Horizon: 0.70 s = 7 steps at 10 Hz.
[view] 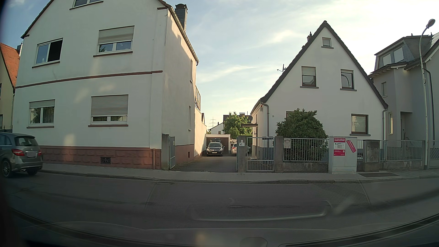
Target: Follow the waypoints while adhering to traffic rules and regulations
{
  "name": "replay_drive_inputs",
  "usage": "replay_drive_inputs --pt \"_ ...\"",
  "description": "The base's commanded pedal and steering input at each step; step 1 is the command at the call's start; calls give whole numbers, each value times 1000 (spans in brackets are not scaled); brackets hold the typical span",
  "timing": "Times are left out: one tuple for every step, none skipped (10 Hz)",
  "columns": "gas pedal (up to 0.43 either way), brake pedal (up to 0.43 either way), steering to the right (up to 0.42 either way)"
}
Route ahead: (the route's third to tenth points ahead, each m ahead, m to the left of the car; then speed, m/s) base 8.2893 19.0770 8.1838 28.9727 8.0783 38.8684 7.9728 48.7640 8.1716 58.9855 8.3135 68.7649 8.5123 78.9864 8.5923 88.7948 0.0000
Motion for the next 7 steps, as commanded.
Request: replay_drive_inputs --pt "0 244 -160" --pt "0 244 -161" --pt "0 244 -161" --pt "0 244 -161" --pt "0 244 -161" --pt "0 244 -161" --pt "0 244 -160"
